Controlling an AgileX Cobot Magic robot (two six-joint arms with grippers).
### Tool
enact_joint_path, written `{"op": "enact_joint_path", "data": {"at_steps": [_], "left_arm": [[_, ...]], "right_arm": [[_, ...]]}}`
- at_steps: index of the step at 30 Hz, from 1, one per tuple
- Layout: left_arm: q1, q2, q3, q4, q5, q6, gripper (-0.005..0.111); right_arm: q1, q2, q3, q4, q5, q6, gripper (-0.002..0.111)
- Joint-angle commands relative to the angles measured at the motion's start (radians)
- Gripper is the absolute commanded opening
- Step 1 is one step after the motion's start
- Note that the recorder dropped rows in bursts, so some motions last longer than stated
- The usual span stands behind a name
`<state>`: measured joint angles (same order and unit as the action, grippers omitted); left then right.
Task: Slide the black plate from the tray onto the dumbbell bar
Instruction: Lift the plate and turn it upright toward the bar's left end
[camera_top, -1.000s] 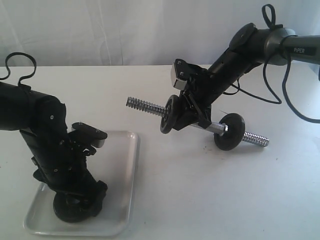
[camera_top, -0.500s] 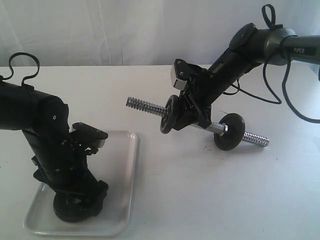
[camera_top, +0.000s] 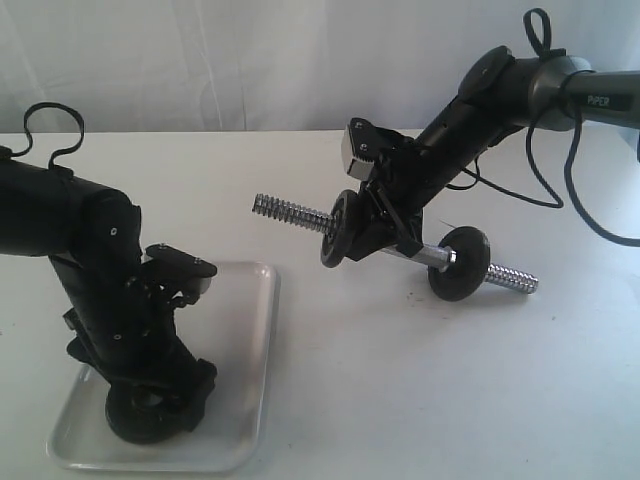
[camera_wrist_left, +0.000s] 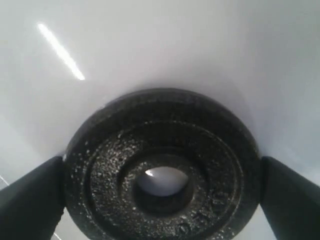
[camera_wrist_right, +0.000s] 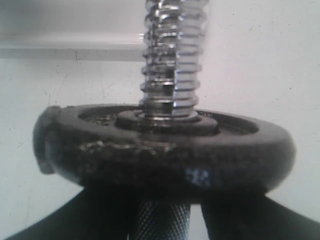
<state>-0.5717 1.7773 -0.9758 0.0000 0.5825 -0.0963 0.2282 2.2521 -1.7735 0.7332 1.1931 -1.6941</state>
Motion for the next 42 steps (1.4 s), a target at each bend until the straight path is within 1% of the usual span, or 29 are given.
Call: {"op": "enact_joint_path", "data": {"at_steps": [1,6,9,14,16,18,21,25,26,30,33,37,40,42], "left_arm": [[0.002,0.038,-0.03,0.008,0.024,0.007,0.0],[0.002,0.025,-0.088,-0.013,0.042,0.007,0.0],[0.002,-0.015,-0.106,-0.049,0.036,0.043,0.0],[0.002,-0.088,-0.118,-0.053,0.036,0.047,0.0],[0.012,-0.117,-0.118,-0.074,0.031,0.047,0.0],[0.035,-0.141,-0.118,-0.135,0.027,0.069,0.0],[0.096,-0.165,-0.118,-0.343,0.016,0.19,0.0],[0.191,-0.177,-0.118,-0.659,0.038,0.453,0.0],[0.204,-0.177,-0.118,-0.697,0.047,0.499,0.0],[0.306,-0.177,-0.118,-0.848,0.086,0.623,0.0],[0.392,-0.177,-0.118,-1.003,0.157,0.765,0.0],[0.5,-0.17,-0.118,-1.238,0.298,0.933,0.0],[0.561,-0.145,-0.118,-1.336,0.395,1.021,0.0],[0.591,-0.121,-0.118,-1.382,0.451,1.066,0.0]], "right_arm": [[-0.008,-0.037,-0.016,0.054,0.028,0.0,0.0],[-0.008,-0.037,-0.016,0.054,0.028,0.002,0.0],[-0.008,-0.037,-0.016,0.054,0.028,0.002,0.0],[-0.008,-0.037,-0.016,0.054,0.028,0.002,0.0],[-0.008,-0.037,-0.016,0.054,0.028,0.002,0.0],[-0.008,-0.037,-0.016,0.054,0.028,0.002,0.0],[-0.008,-0.037,-0.016,0.054,0.028,0.002,0.0],[-0.008,-0.037,-0.016,0.054,0.028,0.002,0.0],[-0.008,-0.037,-0.016,0.054,0.028,0.002,0.0],[-0.008,-0.037,-0.016,0.054,0.028,0.002,0.0],[-0.008,-0.037,-0.016,0.054,0.028,0.002,0.0],[-0.008,-0.037,-0.016,0.054,0.028,0.002,0.0],[-0.008,-0.037,-0.016,0.054,0.028,0.002,0.0],[-0.008,-0.037,-0.016,0.054,0.028,0.002,0.0]]}}
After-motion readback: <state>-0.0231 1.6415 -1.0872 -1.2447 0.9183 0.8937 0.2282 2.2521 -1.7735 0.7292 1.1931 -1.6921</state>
